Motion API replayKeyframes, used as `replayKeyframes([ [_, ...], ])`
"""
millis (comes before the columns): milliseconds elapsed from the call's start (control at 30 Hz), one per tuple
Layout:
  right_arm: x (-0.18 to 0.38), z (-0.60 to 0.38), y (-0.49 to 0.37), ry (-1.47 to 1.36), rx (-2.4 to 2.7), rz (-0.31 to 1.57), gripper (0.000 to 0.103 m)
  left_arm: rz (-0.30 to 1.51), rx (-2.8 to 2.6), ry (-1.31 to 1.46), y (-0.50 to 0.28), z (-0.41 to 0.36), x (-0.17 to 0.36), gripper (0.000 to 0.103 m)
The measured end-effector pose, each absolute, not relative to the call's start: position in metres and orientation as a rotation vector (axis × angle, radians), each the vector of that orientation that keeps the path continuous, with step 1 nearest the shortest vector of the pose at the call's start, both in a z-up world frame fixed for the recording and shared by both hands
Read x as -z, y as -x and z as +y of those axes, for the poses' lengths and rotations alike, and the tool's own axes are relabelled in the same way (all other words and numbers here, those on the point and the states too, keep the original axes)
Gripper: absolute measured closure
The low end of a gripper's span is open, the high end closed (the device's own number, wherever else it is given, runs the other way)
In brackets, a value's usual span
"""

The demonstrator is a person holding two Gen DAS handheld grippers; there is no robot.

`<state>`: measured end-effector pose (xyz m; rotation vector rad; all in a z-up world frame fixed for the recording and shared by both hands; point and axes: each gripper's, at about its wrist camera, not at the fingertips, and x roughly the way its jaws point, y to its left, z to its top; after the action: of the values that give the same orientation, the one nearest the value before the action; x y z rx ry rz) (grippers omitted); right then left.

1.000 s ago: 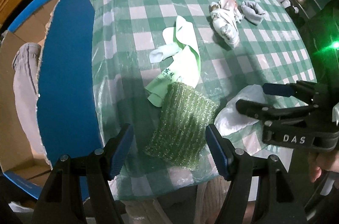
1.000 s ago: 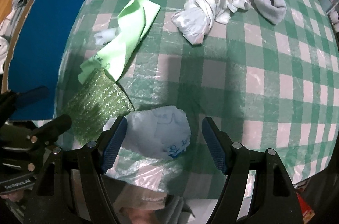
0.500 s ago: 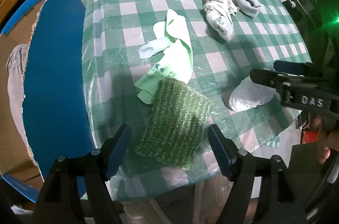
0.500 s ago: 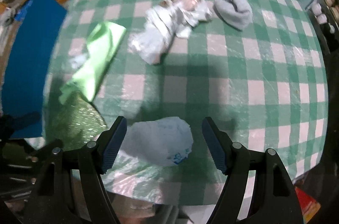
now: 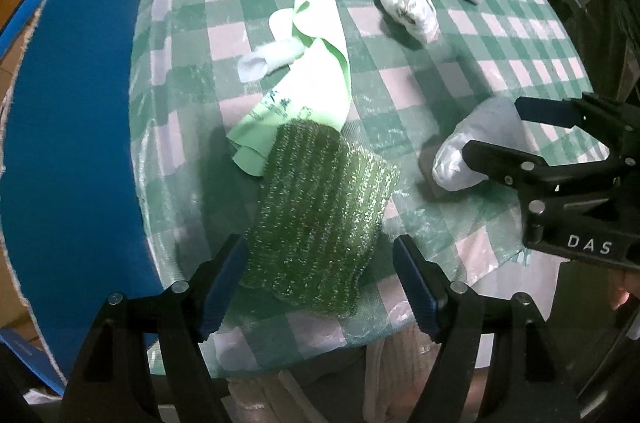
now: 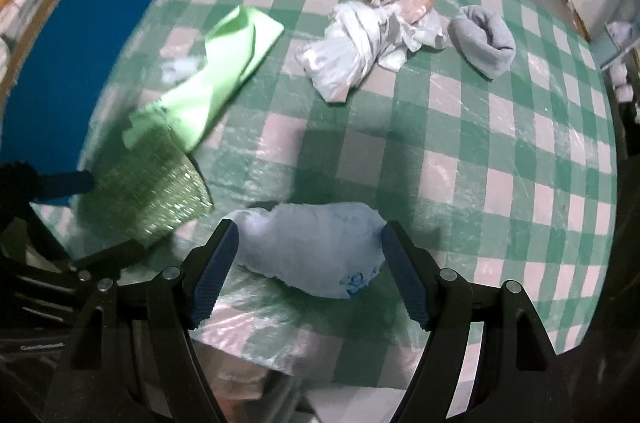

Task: Organize soft objects
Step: 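Grasp the green mesh scrubber with the left tool while the right tool grasps the white sock, then carry the green scrubber with the left tool while the right tool carries the white sock to the box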

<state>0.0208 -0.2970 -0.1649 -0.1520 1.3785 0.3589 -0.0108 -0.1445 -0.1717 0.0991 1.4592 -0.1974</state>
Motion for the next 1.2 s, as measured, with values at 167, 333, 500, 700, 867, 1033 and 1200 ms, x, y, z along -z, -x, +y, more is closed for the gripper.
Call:
replayKeyframes([
  [167, 0.169, -0.295, -0.022, 0.181, -0.364, 1.381, 0.027, 1.470, 0.187, -0.134, 0.010, -0.149, 0.183, 0.026],
  [333, 0.173, -0.293, -0.025, 0.189, -0.364, 1.387, 0.027, 1.455, 0.178, -0.141, 0.007, -0.149, 0.188, 0.025],
  [500, 0.181, -0.286, -0.025, 0.186, -0.359, 1.389, 0.027, 1.434, 0.186, -0.155, 0.009, -0.149, 0.188, 0.034],
  [700, 0.191, -0.276, -0.019, 0.229, -0.369, 1.388, 0.027, 1.423, 0.209, -0.173, 0.010, -0.158, 0.187, 0.077],
  [867, 0.195, -0.269, -0.014, 0.232, -0.377, 1.380, 0.037, 1.432, 0.224, -0.142, 0.010, -0.158, 0.186, 0.083],
  [1033, 0.185, -0.269, -0.016, 0.214, -0.382, 1.366, 0.039, 1.409, 0.236, -0.133, 0.014, -0.160, 0.172, 0.084],
  [1200, 0.169, -0.270, -0.018, 0.183, -0.387, 1.338, 0.039, 1.380, 0.239, -0.116, 0.014, -0.152, 0.156, 0.084],
])
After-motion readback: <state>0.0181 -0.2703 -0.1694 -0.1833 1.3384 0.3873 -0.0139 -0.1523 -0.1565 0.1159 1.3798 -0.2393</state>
